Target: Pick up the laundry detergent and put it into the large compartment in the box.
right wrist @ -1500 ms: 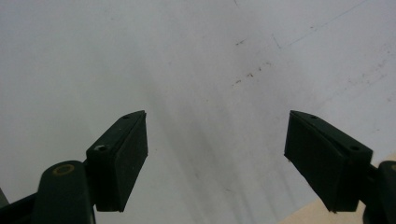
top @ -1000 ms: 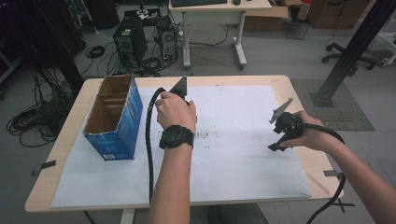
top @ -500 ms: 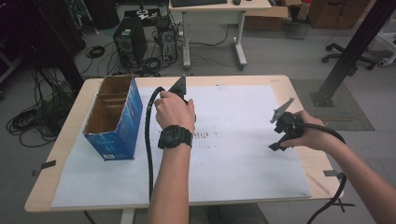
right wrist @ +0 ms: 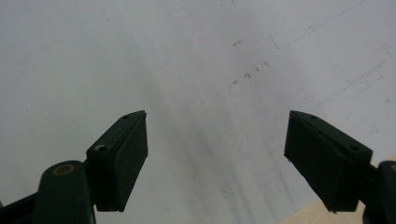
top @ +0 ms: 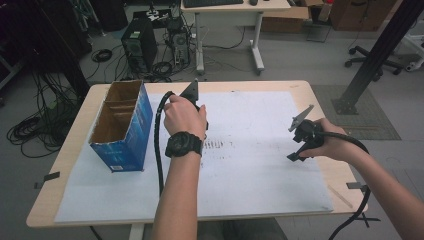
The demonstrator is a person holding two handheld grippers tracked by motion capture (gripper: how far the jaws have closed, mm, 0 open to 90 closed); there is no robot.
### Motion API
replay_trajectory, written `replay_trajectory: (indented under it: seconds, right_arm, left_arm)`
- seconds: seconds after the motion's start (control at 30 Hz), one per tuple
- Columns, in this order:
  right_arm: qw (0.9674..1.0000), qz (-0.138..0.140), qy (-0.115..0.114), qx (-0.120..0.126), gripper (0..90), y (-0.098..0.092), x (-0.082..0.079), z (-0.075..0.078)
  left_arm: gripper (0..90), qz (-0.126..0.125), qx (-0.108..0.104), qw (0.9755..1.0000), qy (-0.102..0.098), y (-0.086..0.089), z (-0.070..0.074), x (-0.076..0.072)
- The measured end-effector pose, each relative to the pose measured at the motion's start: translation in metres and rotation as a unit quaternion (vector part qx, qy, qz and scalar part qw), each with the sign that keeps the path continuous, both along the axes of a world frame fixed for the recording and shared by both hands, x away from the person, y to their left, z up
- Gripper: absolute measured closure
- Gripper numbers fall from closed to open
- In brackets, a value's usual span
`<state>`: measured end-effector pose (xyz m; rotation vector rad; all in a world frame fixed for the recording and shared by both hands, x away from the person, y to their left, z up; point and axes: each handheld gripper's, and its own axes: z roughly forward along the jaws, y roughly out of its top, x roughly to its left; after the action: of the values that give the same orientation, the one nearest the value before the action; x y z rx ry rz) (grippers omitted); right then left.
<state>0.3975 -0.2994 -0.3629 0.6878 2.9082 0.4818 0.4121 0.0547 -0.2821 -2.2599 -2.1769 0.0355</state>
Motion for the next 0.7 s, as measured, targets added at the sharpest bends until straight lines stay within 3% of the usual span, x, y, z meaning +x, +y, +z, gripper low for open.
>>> replay_trajectory:
  seconds: [0.47, 0.7]
  right_arm:
    - [1.0, -0.003, -0.004, 0.002, 21.7, -0.001, -0.002, 0.004]
    - [1.0, -0.005, -0.007, 0.005, 21.7, -0.003, -0.003, 0.008]
  left_arm:
    - [36.6, -0.002, 0.0, 1.0, 0.002, 0.003, 0.016, -0.003]
    - [36.7, -0.015, -0.003, 0.9999, 0.006, 0.002, 0.029, -0.005]
